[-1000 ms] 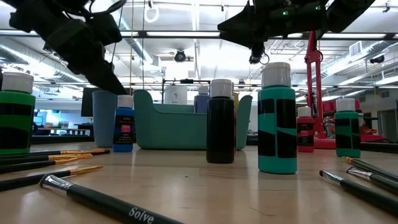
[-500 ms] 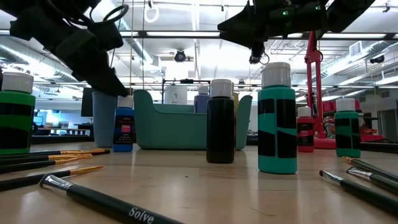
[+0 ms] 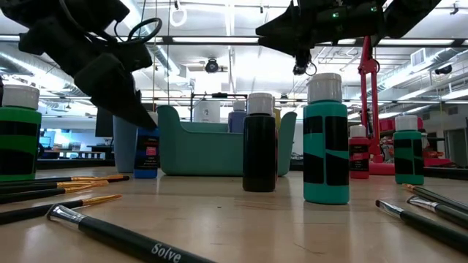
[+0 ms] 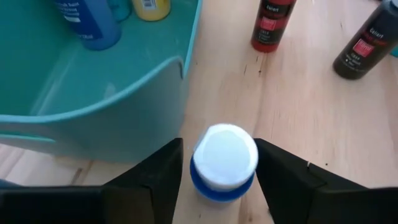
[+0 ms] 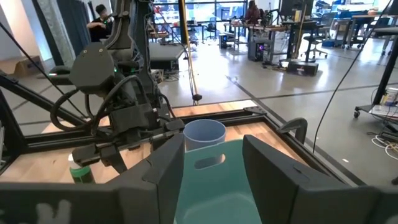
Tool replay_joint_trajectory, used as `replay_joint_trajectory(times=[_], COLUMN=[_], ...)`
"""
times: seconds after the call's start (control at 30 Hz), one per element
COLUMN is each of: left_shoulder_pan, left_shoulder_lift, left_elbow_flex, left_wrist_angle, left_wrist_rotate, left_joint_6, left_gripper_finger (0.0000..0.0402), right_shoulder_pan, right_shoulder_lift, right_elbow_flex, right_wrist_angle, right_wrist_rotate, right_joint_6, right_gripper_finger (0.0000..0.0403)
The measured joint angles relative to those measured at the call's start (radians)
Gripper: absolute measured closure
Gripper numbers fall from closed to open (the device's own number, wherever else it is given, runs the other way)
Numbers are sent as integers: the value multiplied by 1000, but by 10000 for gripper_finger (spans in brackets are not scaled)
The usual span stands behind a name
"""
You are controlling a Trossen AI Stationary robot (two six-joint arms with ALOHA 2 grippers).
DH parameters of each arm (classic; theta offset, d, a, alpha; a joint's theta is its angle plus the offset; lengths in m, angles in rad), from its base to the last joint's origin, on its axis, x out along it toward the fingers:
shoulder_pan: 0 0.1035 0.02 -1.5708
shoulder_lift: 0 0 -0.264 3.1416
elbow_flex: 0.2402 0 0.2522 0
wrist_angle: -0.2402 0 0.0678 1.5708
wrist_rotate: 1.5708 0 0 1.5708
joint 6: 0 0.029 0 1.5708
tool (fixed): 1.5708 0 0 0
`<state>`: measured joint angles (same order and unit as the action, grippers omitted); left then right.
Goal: Pick & Place Paint Supplies
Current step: Put the small dark blue paint bottle into the green bin
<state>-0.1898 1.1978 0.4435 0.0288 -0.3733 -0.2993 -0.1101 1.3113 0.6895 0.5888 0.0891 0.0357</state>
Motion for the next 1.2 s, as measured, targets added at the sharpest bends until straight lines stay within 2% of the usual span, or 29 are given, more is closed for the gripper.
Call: replay_joint_trajectory(times=[0.13, 0.27, 0.4, 0.5, 0.6, 0.67, 0.83, 0.97, 1.1, 1.2], left_shoulder_pan=[0, 1, -6, -18, -22, -14, 54, 139, 219, 265], left_shoulder_lift=[0, 0, 0, 0, 0, 0, 0, 0, 44, 119], left_elbow_flex=[0, -1, -1, -1, 17, 54, 153, 191, 191, 191], left_wrist_angle=[19, 114, 291, 415, 476, 475, 390, 321, 289, 316], left_wrist_rotate=[7, 98, 181, 194, 141, 71, -60, -130, -132, -132], left_joint_6=[-5, -10, -8, 40, 122, 181, 284, 259, 172, 175], left_gripper_finger=[237, 268, 271, 270, 263, 263, 271, 271, 264, 266], right_shoulder_pan=[0, 0, 0, 0, 0, 0, 0, 0, 0, 0], right_shoulder_lift=[0, 0, 0, 0, 0, 0, 0, 0, 0, 0], right_elbow_flex=[0, 0, 0, 0, 0, 0, 0, 0, 0, 0], right_wrist_angle=[0, 0, 1, 1, 2, 3, 3, 3, 3, 3], right_wrist_rotate=[0, 0, 0, 0, 0, 0, 0, 0, 0, 0], right_joint_6=[0, 0, 0, 0, 0, 0, 0, 0, 0, 0], right_gripper_finger=[238, 238, 238, 238, 238, 238, 238, 238, 238, 238])
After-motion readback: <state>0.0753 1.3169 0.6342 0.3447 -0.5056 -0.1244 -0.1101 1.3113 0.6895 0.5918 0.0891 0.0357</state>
